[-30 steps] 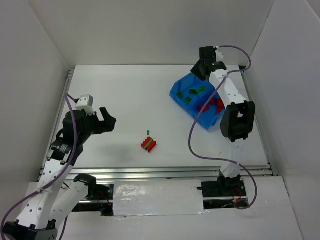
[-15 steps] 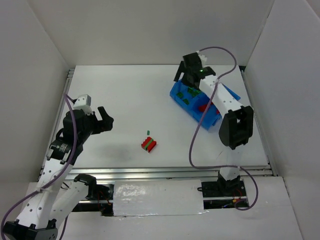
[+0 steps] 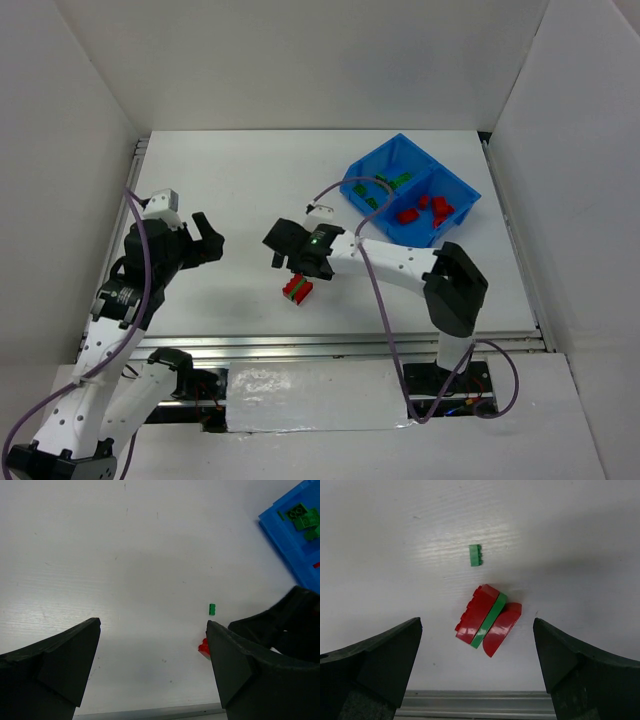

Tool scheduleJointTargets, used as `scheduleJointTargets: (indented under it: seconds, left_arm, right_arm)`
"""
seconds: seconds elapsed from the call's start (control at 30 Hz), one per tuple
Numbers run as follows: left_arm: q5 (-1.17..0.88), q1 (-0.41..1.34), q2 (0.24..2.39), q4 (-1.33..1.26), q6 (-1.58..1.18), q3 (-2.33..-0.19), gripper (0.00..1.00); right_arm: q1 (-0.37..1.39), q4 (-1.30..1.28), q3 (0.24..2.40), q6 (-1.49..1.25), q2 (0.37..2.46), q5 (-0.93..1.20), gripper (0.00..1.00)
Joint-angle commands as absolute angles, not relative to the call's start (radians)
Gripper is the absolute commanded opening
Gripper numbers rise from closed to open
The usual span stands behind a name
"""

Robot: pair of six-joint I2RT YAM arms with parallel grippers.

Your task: Sort the legos into containers by color

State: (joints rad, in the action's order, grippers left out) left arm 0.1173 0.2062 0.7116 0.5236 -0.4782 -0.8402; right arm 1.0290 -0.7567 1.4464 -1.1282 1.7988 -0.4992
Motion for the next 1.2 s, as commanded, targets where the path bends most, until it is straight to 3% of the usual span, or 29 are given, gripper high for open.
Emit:
scheduleJointTargets:
  seconds: [0.0, 0.23, 0.43, 0.53, 0.57, 0.63, 0.73, 0.83, 1.03, 1.1, 1.13, 1.17]
  left_arm:
    - [0.069, 0.201, 0.689, 0.485, -0.474, -0.859, 0.99]
    - [0.04, 0.201, 0.695, 0.482, -0.466, -0.859, 1.0]
    - [0.031, 0.201, 0.701, 0.479, -0.462, -0.857, 1.0]
    - [0.041, 0.201, 0.703, 0.483, -0.465, -0.861, 1.0]
    - [0.043, 0.201, 0.703, 0.483, -0.465, -0.859, 1.0]
    - [0.038, 0.201, 0.703, 0.479, -0.465, -0.858, 1.0]
    - [0.032, 0.201, 0.704, 0.479, -0.465, -0.856, 0.99]
    - [0.025, 0.201, 0.707, 0.476, -0.465, -0.854, 1.0]
    - [0.009, 0.201, 0.706, 0.472, -0.469, -0.851, 0.99]
    - [0.009, 0.201, 0.706, 0.471, -0.474, -0.851, 0.99]
    - [0.0, 0.201, 0.704, 0.471, -0.477, -0.851, 1.0]
    - [-0.012, 0.201, 0.704, 0.471, -0.482, -0.85, 0.99]
  right_arm:
    - [1.037, -0.831, 1.48, -1.276, 1.873, -0.545, 1.0]
    - [1.04, -0.698, 1.384, -1.27, 1.905, -0.459, 1.0]
    - [1.039, -0.614, 1.374, -1.22, 1.948, -0.403, 0.91]
    - [1.039, -0.597, 1.373, -1.21, 1.962, -0.38, 0.77]
    - [1.039, -0.588, 1.362, -1.21, 1.96, -0.377, 0.67]
    - [1.04, -0.574, 1.35, -1.203, 1.951, -0.377, 0.6]
    - [1.039, -0.574, 1.348, -1.192, 1.959, -0.379, 0.6]
    - [1.039, -0.597, 1.382, -1.178, 1.993, -0.371, 0.68]
    - [1.039, -0.583, 1.382, -1.143, 1.997, -0.354, 0.61]
    - [1.039, -0.589, 1.393, -1.129, 2.003, -0.351, 0.52]
    - [1.039, -0.595, 1.402, -1.121, 2.003, -0.351, 0.4]
    - [1.04, -0.589, 1.399, -1.114, 1.999, -0.351, 0.35]
